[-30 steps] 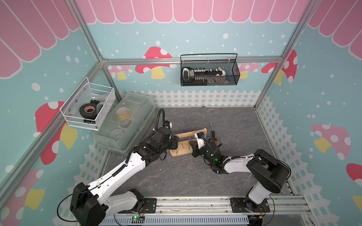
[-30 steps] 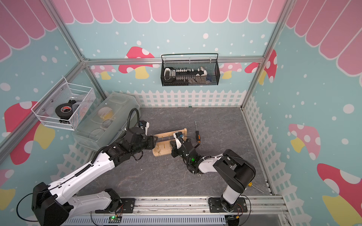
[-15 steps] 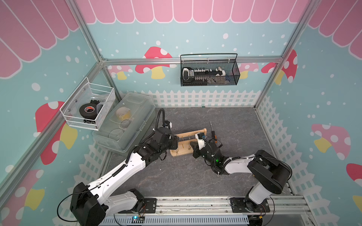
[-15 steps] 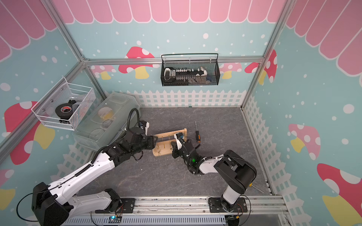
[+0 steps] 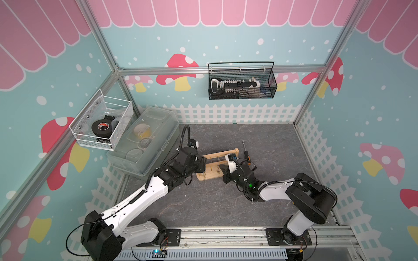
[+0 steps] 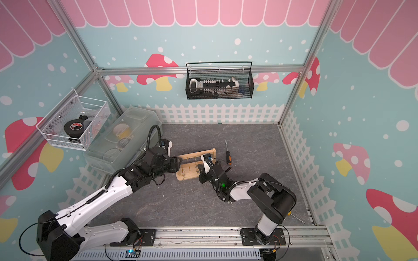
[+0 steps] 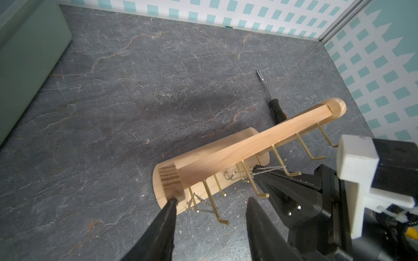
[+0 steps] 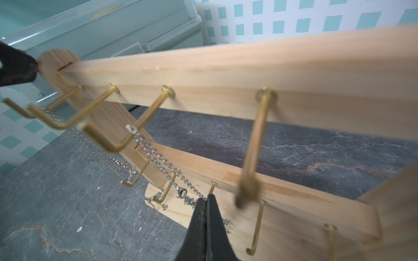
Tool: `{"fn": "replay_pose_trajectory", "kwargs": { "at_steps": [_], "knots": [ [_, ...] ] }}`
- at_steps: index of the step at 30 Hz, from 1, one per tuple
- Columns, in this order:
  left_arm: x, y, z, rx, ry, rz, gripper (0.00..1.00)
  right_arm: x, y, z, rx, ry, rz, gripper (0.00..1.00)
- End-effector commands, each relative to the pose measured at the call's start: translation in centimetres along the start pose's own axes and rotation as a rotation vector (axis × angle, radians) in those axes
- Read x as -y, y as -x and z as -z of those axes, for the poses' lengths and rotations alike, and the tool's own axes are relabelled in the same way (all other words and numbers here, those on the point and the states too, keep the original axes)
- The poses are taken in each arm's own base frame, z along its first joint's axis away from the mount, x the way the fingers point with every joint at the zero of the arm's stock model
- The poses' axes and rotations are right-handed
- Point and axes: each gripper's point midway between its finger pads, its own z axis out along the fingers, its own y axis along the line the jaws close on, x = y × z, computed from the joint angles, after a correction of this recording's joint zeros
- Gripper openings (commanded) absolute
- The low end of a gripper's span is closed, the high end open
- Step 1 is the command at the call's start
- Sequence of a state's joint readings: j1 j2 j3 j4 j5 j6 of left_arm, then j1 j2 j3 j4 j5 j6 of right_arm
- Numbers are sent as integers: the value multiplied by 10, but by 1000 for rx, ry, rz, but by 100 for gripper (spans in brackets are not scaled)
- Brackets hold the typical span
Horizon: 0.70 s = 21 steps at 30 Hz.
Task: Hang the necklace on the jewelry display stand
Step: Hang the necklace on the stand.
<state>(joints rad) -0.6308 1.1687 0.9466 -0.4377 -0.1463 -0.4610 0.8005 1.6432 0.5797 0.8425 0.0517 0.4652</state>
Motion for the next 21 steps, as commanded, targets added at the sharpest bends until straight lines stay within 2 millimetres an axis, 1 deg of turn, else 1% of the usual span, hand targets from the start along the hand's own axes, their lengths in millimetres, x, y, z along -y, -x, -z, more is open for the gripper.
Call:
{"fn": "replay_pose_trajectory", "kwargs": {
  "at_steps": [1,8,16,21],
  "knots": [
    [-5,-2,1,0,22,0,50,-1,-3,-1,-7,0,-9,3],
    [-5,-2,2,1,24,0,50,-4,2,2,7,9,-5,4],
    [-5,-3,2,0,22,0,50,-3,0,1,3,5,-6,11],
    [-4,-2,2,1,20,0,50,-3,2,3,8,5,-8,12]
  ]
}}
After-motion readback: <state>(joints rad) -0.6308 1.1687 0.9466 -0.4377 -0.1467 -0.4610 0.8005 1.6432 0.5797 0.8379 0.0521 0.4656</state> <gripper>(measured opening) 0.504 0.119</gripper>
